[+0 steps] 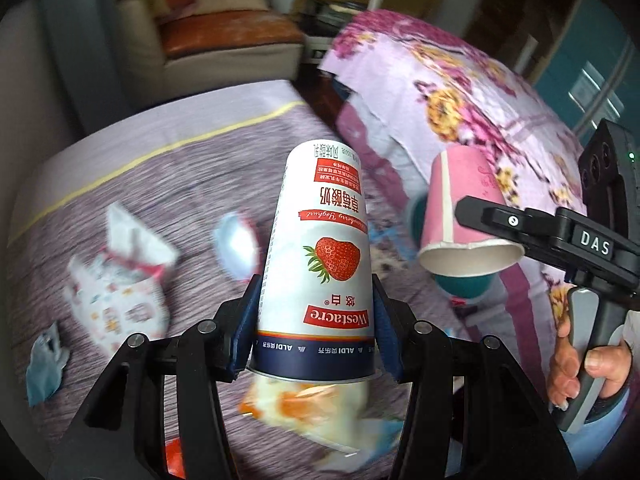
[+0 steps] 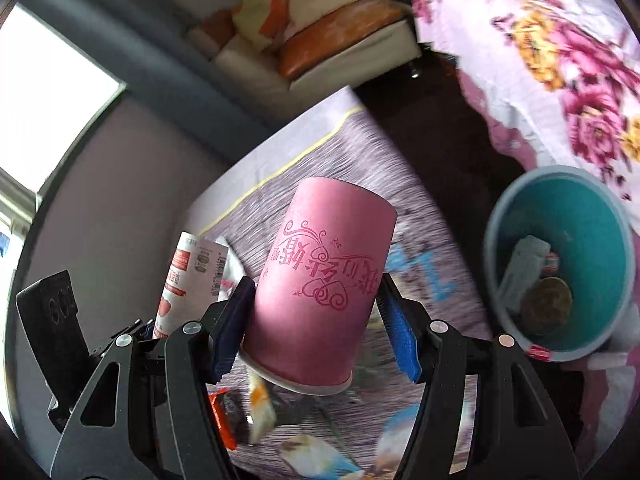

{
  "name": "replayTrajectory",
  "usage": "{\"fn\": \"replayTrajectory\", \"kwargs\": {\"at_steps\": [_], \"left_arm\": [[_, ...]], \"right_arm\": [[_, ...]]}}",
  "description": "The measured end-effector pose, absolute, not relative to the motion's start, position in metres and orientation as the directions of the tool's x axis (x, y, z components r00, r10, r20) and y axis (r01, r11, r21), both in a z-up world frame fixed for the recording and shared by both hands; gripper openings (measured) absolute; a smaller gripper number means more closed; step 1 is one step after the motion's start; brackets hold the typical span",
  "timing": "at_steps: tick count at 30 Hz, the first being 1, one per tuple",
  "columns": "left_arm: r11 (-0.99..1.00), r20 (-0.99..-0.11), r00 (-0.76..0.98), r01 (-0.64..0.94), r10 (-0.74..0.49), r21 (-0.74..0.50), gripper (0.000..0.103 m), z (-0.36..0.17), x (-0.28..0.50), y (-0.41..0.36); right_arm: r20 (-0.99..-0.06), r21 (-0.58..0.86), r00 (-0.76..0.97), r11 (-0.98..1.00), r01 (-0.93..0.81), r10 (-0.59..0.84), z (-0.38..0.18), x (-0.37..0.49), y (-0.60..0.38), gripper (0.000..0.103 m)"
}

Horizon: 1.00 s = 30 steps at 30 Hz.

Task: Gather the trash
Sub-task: 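Carry both cups over the teal bucket and open both tools to drop them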

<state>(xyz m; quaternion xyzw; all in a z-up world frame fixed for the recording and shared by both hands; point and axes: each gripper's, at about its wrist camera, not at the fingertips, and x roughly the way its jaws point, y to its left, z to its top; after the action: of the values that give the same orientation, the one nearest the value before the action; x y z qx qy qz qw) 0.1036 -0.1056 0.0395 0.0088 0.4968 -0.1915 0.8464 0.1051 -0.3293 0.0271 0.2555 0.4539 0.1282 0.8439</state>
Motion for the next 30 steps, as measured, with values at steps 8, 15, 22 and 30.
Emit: {"fn": "replayTrajectory", "kwargs": {"at_steps": [8, 15, 22, 30], "left_arm": [[0.891, -0.87, 0.375, 0.431, -0.321, -0.142, 0.052, 0.023, 0.113, -0.183], [0.873, -0.901, 0.318, 0.474, -0.296, -0.119, 0.052, 0.002, 0.123, -0.23], [0.841, -0.926, 0.264, 0.533, -0.27, -0.094, 0.052, -0.021, 0.127, -0.272], [0.802, -0.947, 0.202, 0.591, -0.25, -0.086, 0.052, -0.048, 0.134, -0.313]], "right_arm": [[-0.7, 0.541, 0.621, 0.83, 0.14, 0.352, 0.017, 0.081, -0.401, 0.06], [-0.709, 0.533, 0.652, 0.81, 0.245, 0.269, -0.001, 0.068, -0.461, 0.06], [-0.732, 0.539, 0.643, 0.769, 0.345, 0.225, -0.023, 0.057, -0.505, 0.06], [-0.756, 0.533, 0.622, 0.741, 0.408, 0.202, -0.048, 0.055, -0.532, 0.06]]}}
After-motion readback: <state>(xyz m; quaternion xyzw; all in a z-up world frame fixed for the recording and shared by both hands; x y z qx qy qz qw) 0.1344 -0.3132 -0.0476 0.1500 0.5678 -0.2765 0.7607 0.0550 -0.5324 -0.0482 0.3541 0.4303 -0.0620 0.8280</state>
